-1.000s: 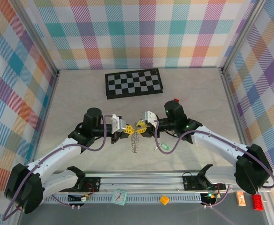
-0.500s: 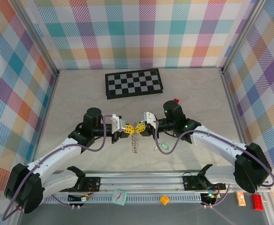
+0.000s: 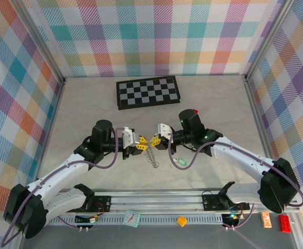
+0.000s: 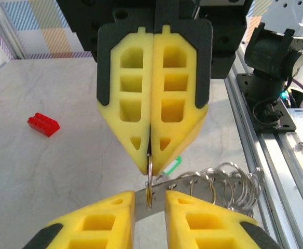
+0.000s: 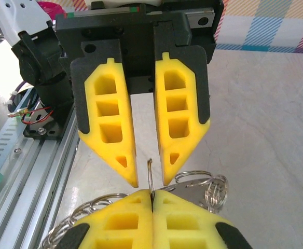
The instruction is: Put the keys on the keyring
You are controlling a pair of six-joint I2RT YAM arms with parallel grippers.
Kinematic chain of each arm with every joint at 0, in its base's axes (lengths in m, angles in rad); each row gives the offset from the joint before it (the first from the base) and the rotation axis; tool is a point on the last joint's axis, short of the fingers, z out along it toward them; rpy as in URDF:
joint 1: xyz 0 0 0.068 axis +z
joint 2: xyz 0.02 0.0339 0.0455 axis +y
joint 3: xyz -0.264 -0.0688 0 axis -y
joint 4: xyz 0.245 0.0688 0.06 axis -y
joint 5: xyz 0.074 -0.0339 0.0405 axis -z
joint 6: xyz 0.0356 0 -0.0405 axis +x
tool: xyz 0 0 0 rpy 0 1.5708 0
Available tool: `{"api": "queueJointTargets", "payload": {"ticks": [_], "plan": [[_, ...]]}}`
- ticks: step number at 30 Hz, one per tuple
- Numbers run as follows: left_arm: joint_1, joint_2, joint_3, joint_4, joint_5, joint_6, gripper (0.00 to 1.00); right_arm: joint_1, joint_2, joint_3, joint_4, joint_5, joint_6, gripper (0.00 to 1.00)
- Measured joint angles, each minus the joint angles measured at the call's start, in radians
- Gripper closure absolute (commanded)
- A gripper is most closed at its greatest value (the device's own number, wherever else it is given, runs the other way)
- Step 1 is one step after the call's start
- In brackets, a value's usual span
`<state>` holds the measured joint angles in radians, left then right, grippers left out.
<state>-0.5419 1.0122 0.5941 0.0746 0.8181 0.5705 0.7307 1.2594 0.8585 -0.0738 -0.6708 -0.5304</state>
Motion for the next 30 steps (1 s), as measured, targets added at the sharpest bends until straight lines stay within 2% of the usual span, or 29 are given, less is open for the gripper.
{"api": "queueJointTargets", "payload": {"ticks": [4,9,12,17,19,20,23,27,30], "plan": [[0.000,0.000,0.006,-0.019,-0.008,0.004,0.91,0.000,0.002,0.006,-0.030,0.002,-0.009,1.00],[0.000,0.003,0.009,-0.022,-0.008,0.003,0.88,0.000,0.010,0.015,-0.049,0.005,-0.010,1.00],[0.000,0.012,0.014,-0.021,-0.006,0.003,0.90,0.000,0.016,0.019,-0.058,0.005,-0.010,1.00],[0.000,0.027,0.014,-0.022,0.000,0.002,1.00,-0.001,0.029,0.023,-0.066,0.005,-0.009,1.00],[0.000,0.029,0.014,-0.023,0.001,0.003,1.00,-0.001,0.030,0.023,-0.066,0.009,-0.006,0.70],[0.000,0.029,0.015,-0.021,0.000,0.003,1.00,-0.001,0.030,0.022,-0.060,0.009,-0.003,0.65],[-0.001,0.031,0.015,-0.020,0.000,0.003,1.00,-0.005,0.008,-0.002,-0.005,0.026,0.004,0.58],[-0.005,0.028,0.011,0.000,-0.013,0.015,1.00,-0.018,-0.057,-0.088,0.053,0.093,0.005,0.56],[-0.034,0.006,-0.010,0.014,-0.062,0.058,1.00,-0.021,-0.064,-0.114,0.053,0.134,-0.002,0.57]]}}
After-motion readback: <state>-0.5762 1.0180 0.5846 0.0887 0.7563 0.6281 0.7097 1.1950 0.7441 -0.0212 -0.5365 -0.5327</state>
